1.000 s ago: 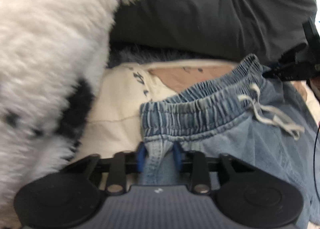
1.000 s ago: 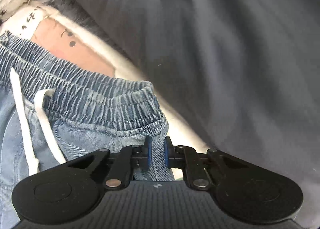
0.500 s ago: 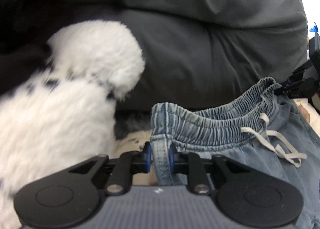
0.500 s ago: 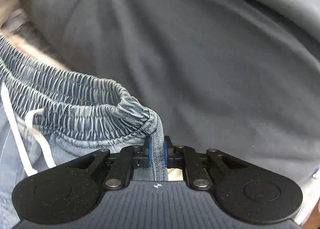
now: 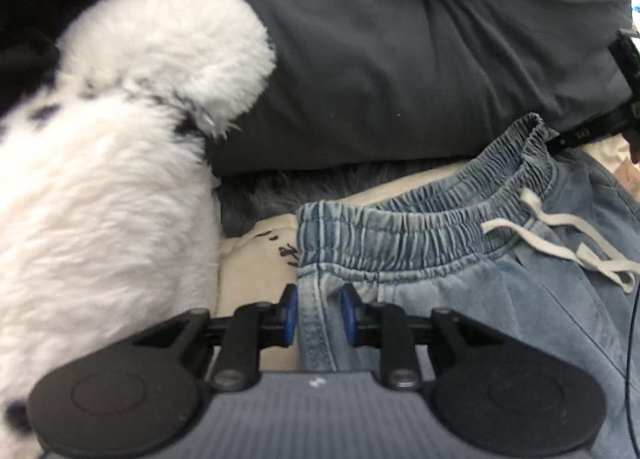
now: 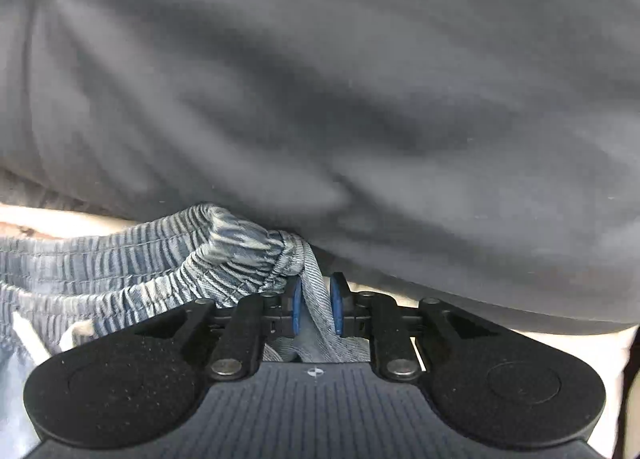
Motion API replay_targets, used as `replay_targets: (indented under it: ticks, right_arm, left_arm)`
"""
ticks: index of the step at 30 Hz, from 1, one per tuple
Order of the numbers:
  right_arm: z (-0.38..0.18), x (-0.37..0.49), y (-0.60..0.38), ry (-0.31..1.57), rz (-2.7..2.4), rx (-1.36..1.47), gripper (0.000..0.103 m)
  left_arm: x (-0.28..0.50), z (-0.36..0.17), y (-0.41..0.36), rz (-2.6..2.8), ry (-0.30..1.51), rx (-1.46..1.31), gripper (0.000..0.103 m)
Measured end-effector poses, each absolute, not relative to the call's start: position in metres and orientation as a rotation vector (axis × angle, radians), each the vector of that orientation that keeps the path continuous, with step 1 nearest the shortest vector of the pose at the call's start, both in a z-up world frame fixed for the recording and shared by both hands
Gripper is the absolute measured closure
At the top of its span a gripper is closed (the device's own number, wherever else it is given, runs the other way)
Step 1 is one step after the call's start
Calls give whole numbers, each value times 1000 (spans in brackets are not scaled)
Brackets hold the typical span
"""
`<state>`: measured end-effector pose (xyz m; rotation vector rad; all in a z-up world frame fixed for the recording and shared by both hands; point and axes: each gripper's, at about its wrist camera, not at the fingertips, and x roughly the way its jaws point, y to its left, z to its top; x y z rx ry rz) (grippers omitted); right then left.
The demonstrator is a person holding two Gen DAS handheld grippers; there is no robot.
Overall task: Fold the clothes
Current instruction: 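Grasp the elastic waistband with both grippers and straighten it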
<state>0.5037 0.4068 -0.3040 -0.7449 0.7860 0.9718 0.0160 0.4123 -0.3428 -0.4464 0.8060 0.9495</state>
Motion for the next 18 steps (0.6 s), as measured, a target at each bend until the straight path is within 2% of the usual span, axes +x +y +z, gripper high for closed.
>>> replay_targets:
  ticks: [1, 2, 8, 11, 13, 15, 18]
  right_arm:
    - [-297, 500, 401, 761, 987, -748, 73]
    - [-289, 497, 394, 739, 1008, -740, 71]
    - [-275, 478, 360, 750, 1121, -696, 71]
    - [-298, 455, 376, 765, 1167, -742, 73]
    - [-314, 441, 384, 780, 1179, -744, 81]
    - [-323, 435, 389, 791, 1179, -734, 84]
    - [-338, 432, 398, 812, 1154, -713, 84]
  left_arm:
    - [16, -340, 411, 955, 799, -447, 78]
    - [16, -336, 410, 964, 791, -447, 78]
    - [17, -315, 402, 976, 743, -422, 78]
    - [24, -312, 400, 930, 718, -414, 78]
    - [32, -315, 399, 874, 715, -423, 78]
    - [42, -322, 398, 826, 731, -420, 78]
    - [57, -332, 396, 756, 744, -430, 78]
